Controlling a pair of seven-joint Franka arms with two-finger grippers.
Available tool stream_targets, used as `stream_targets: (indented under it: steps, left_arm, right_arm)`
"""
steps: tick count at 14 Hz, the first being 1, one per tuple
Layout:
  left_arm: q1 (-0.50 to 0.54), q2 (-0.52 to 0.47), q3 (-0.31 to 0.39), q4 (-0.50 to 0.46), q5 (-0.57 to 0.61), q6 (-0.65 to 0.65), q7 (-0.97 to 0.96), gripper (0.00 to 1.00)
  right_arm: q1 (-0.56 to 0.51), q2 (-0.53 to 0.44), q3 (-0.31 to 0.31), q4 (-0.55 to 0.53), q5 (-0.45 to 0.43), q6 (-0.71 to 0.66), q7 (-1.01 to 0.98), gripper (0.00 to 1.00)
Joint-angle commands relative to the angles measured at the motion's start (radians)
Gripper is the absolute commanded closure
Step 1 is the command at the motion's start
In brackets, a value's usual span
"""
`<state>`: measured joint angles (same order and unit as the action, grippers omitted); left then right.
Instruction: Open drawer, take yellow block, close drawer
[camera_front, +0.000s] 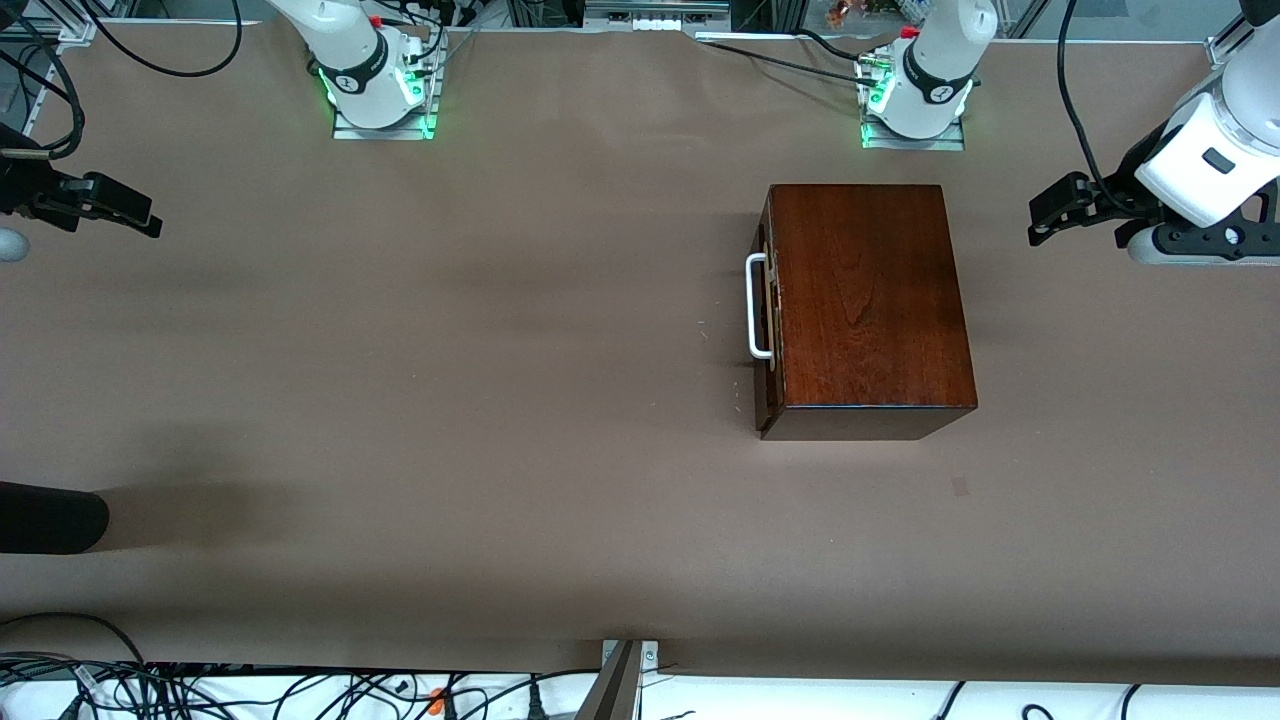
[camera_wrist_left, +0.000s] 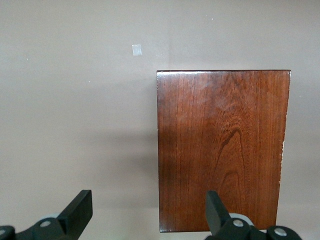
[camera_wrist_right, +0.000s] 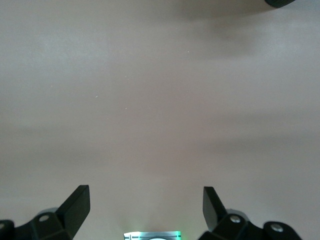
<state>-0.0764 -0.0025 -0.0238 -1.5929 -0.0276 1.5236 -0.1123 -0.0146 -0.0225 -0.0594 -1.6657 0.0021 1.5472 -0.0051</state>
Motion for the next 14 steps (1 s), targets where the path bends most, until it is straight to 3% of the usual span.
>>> stream_targets:
  steps: [1, 11, 12, 14]
  left_arm:
    - [0.004, -0.022, -0.002, -0.013, 0.028, -0.008, -0.009, 0.00]
    - [-0.002, -0.022, -0.005, 0.001, 0.026, -0.008, -0.013, 0.00]
    - [-0.011, -0.020, -0.013, -0.001, 0.023, -0.010, -0.026, 0.00]
    - [-0.014, -0.010, -0.094, 0.001, 0.028, -0.008, -0.107, 0.00]
  right_arm:
    - [-0.011, -0.005, 0.009, 0.006, 0.009, -0.010, -0.015, 0.00]
    - [-0.011, -0.005, 0.009, 0.006, 0.009, -0.010, -0.015, 0.00]
    - [-0.011, -0.005, 0.009, 0.006, 0.009, -0.010, -0.015, 0.00]
    - [-0.011, -0.005, 0.009, 0.006, 0.009, -0.010, -0.015, 0.00]
